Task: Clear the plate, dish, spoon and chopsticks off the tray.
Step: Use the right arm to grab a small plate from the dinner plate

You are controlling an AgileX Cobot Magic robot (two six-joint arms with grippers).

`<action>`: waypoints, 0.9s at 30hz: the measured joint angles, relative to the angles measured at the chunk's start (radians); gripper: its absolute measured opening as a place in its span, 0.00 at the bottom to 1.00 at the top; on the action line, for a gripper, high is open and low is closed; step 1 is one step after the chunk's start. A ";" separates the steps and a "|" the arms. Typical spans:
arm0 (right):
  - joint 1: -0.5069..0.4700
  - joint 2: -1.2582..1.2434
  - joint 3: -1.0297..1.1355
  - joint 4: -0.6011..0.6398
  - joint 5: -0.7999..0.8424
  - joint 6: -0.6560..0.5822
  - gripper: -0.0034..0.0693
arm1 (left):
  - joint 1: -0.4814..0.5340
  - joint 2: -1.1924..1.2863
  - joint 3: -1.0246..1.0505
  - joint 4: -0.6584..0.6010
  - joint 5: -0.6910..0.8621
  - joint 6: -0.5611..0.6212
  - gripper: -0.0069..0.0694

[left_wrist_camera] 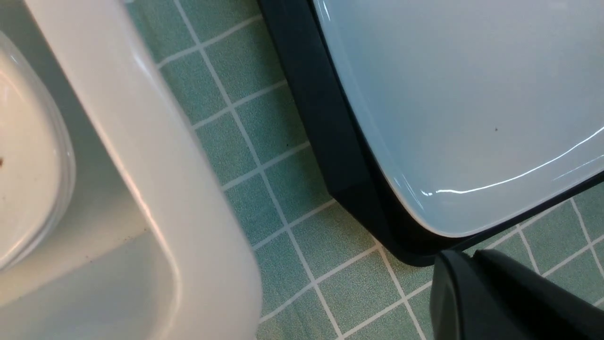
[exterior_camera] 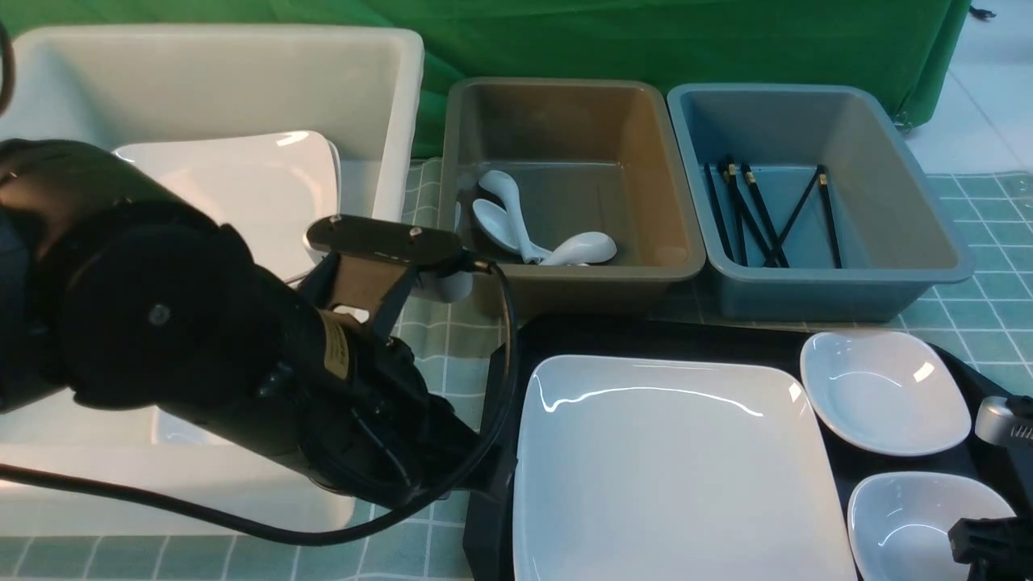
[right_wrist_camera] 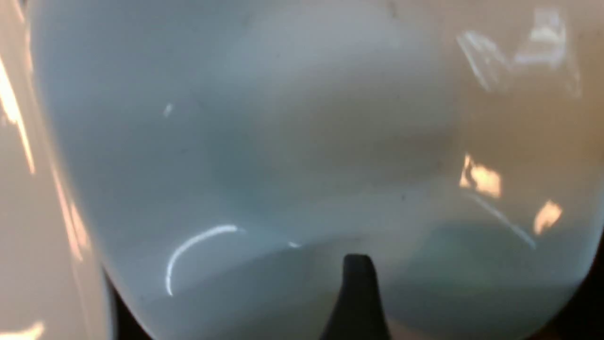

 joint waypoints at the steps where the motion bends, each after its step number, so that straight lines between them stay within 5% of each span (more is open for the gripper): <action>1: 0.000 0.007 0.000 0.000 -0.012 0.000 0.80 | 0.000 0.000 0.000 0.002 0.000 0.000 0.10; 8: 0.000 0.045 0.000 0.008 -0.080 0.023 0.79 | 0.000 0.000 0.000 0.005 0.000 0.000 0.10; 14: -0.003 0.051 -0.002 0.002 -0.129 0.028 0.43 | 0.000 0.000 0.000 0.007 -0.003 0.000 0.10; 23: -0.002 0.031 -0.005 0.014 -0.141 0.023 0.38 | 0.000 -0.003 0.000 0.008 -0.003 0.001 0.10; 27: -0.002 -0.075 -0.001 0.017 -0.122 0.015 0.28 | 0.000 -0.002 0.000 0.013 -0.003 0.001 0.10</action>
